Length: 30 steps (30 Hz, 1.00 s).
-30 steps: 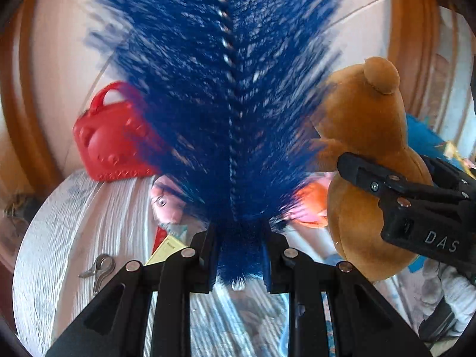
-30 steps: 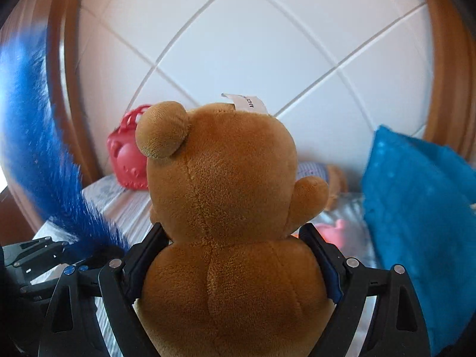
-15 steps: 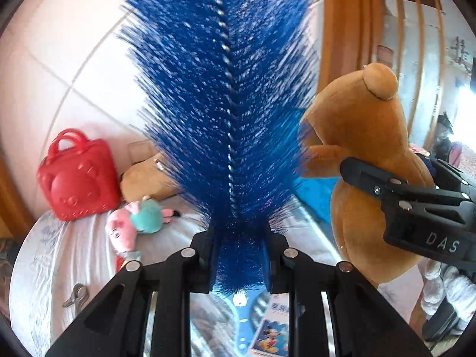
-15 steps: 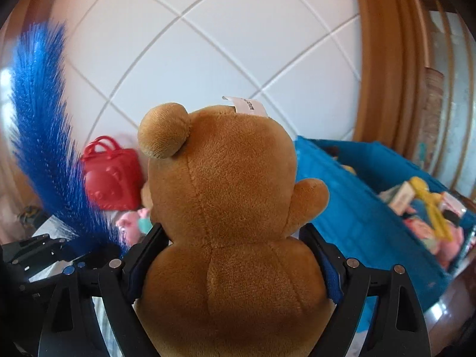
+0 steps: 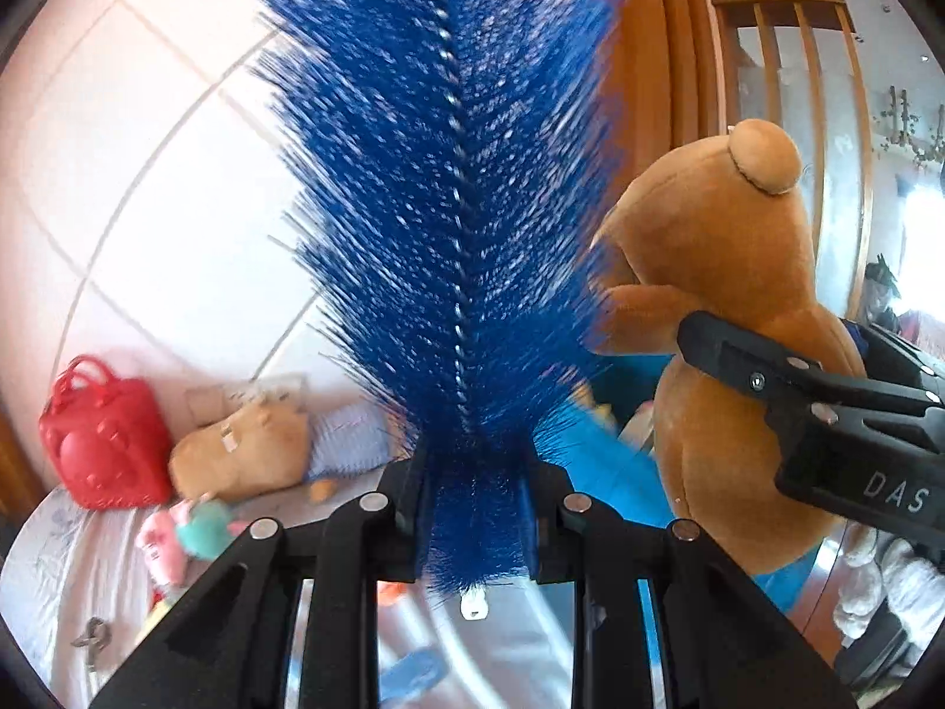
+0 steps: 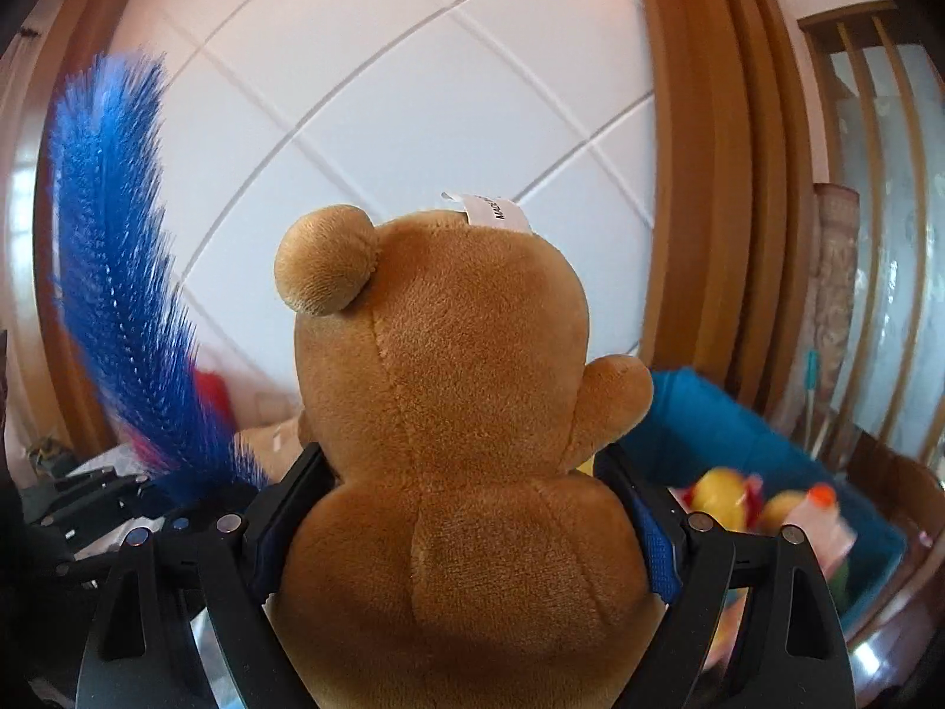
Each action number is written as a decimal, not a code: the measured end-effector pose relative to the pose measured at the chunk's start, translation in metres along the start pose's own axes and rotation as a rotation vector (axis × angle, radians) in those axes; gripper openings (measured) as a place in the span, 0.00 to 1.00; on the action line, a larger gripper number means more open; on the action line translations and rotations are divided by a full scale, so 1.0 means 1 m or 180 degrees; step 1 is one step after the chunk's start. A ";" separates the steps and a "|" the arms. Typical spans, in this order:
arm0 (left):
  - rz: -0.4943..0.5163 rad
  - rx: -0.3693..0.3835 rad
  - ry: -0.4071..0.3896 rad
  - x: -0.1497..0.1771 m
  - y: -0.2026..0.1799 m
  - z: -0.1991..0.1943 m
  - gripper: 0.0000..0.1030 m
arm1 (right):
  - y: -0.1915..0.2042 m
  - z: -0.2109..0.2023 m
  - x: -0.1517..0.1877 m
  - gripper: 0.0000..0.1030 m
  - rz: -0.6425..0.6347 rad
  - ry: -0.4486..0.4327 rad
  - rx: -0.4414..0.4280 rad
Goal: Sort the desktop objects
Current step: 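Carry the feather duster with left tool while right tool carries the teddy bear to the blue crate, then open both tools over the crate, dropping the duster and teddy bear inside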
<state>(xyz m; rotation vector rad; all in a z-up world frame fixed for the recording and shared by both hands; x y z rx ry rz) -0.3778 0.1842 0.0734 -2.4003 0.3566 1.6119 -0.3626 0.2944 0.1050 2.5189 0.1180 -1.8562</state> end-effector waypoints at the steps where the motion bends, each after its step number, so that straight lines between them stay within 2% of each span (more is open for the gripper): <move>1: 0.0005 0.0009 -0.0018 -0.009 -0.016 0.008 0.22 | -0.019 0.002 -0.006 0.87 0.0019 -0.0029 -0.0003; 7: 0.0121 0.0148 -0.0039 -0.052 -0.105 0.069 0.22 | -0.125 0.012 -0.035 0.87 0.0159 -0.0114 0.0130; 11: 0.0308 0.0236 0.0081 -0.068 -0.154 0.110 0.22 | -0.183 0.029 -0.039 0.87 0.0264 -0.0049 0.0349; 16: 0.0406 0.0203 0.0479 -0.060 -0.176 0.173 0.22 | -0.237 0.064 -0.026 0.88 0.0444 0.0234 0.0549; 20: 0.0448 0.0164 0.0718 -0.045 -0.187 0.207 0.22 | -0.267 0.099 0.001 0.88 0.0572 0.0552 0.0573; 21: 0.0458 0.0144 0.0772 -0.042 -0.189 0.213 0.26 | -0.273 0.106 0.008 0.88 0.0594 0.0604 0.0571; 22: 0.0471 0.0125 0.0794 -0.040 -0.191 0.217 0.37 | -0.278 0.113 0.015 0.88 0.0616 0.0656 0.0569; 23: 0.0484 0.0106 0.0813 -0.038 -0.194 0.220 0.44 | -0.284 0.120 0.022 0.88 0.0637 0.0708 0.0567; 25: 0.0495 0.0078 0.0821 -0.035 -0.195 0.224 0.67 | -0.297 0.133 0.024 0.88 0.0651 0.0719 0.0564; 26: 0.0492 0.0068 0.0808 -0.034 -0.194 0.224 0.70 | -0.297 0.132 0.022 0.89 0.0634 0.0688 0.0584; 30: 0.0482 0.0029 0.0782 -0.036 -0.193 0.218 0.71 | -0.299 0.132 0.017 0.90 0.0607 0.0600 0.0601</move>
Point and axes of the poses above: each gripper's, at about its wrist camera, not at the fingertips, and z roughly the way its jaws point, y to its left, x to its underside, the point moved 4 cm from there along z, roughly the way its jaws point
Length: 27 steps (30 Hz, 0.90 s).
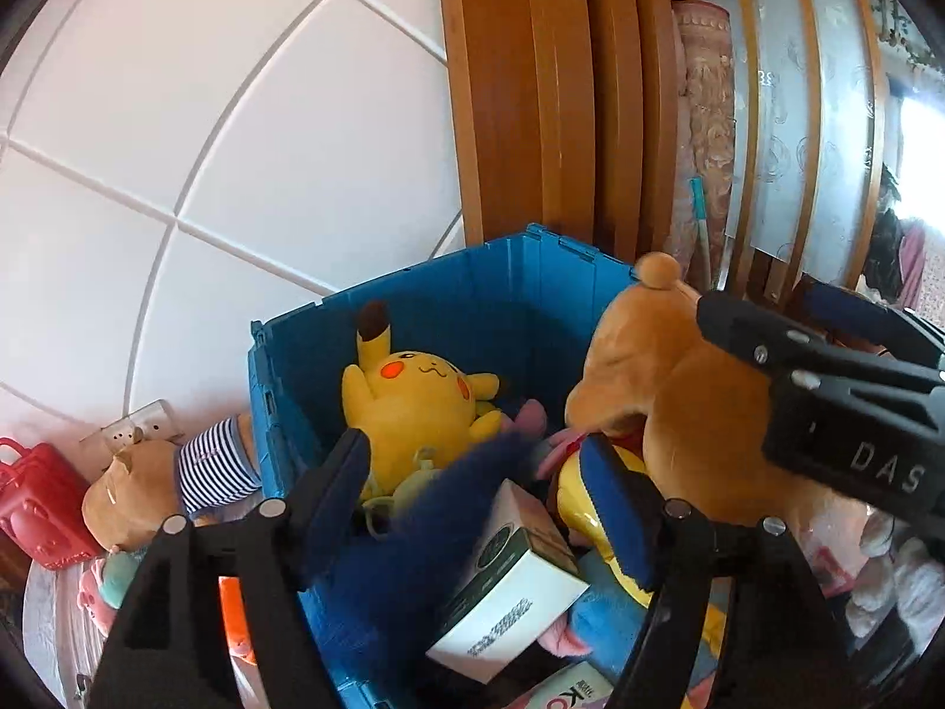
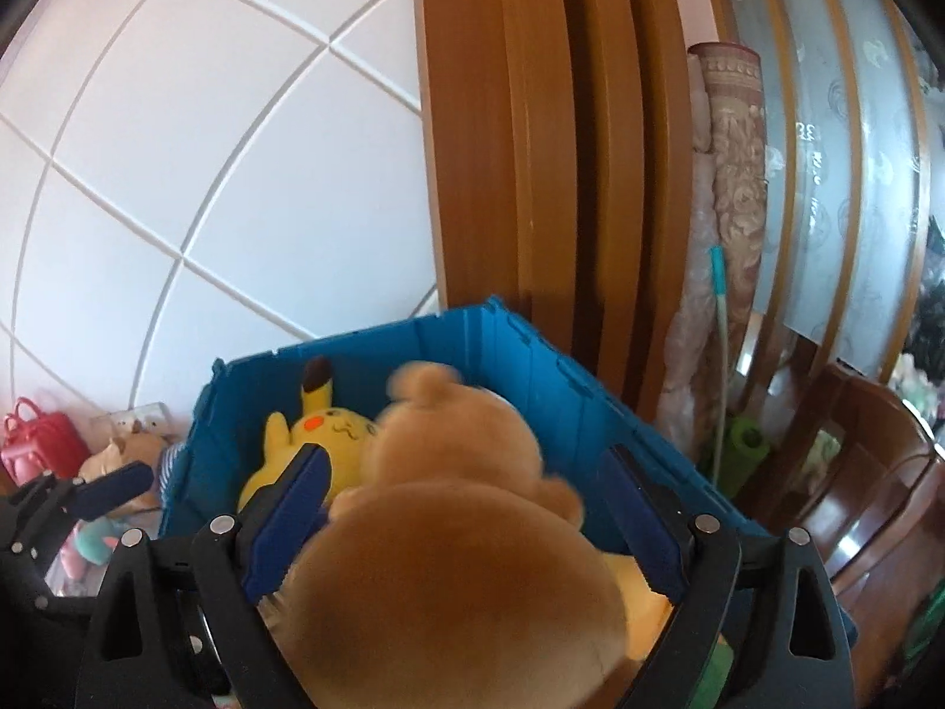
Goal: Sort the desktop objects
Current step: 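Open both tools over the crate, dropping the duster and teddy bear inside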
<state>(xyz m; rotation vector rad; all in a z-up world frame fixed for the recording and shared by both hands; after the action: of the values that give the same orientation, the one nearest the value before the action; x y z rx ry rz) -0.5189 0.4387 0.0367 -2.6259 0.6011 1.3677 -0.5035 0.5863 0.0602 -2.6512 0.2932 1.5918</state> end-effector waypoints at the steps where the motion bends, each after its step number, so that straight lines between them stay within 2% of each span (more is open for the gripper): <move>1: -0.0003 -0.0005 -0.0002 0.000 -0.001 -0.004 0.71 | 0.000 0.000 0.000 0.90 0.0002 -0.0006 0.0002; 12: -0.0048 0.0019 0.0013 0.012 -0.004 -0.031 0.71 | 0.008 -0.027 0.011 1.00 0.0024 -0.0014 0.0040; 23: -0.0112 0.0003 -0.0138 0.046 -0.003 -0.089 0.72 | 0.015 -0.078 0.032 1.00 0.0005 -0.0131 -0.0040; 24: -0.0119 0.0000 -0.0146 0.051 -0.003 -0.094 0.75 | 0.017 -0.084 0.035 1.00 -0.0013 -0.0152 -0.0057; 25: -0.0121 -0.0014 -0.0162 0.056 -0.003 -0.098 0.86 | 0.019 -0.090 0.038 1.00 -0.0026 -0.0168 -0.0068; 27: -0.0137 -0.0035 -0.0208 0.067 -0.002 -0.109 0.91 | 0.024 -0.102 0.048 1.00 -0.0070 -0.0208 -0.0097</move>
<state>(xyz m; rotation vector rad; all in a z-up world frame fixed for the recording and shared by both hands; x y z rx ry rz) -0.4011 0.3901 0.0460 -2.5755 0.5269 1.4421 -0.3972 0.5434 0.0684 -2.6085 0.2385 1.6856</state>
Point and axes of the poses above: each gripper's, at about its wrist camera, not at the fingertips, and z roughly the way its jaws point, y to its left, x to its underside, the point moved 4 cm from there along z, roughly the way its jaws point
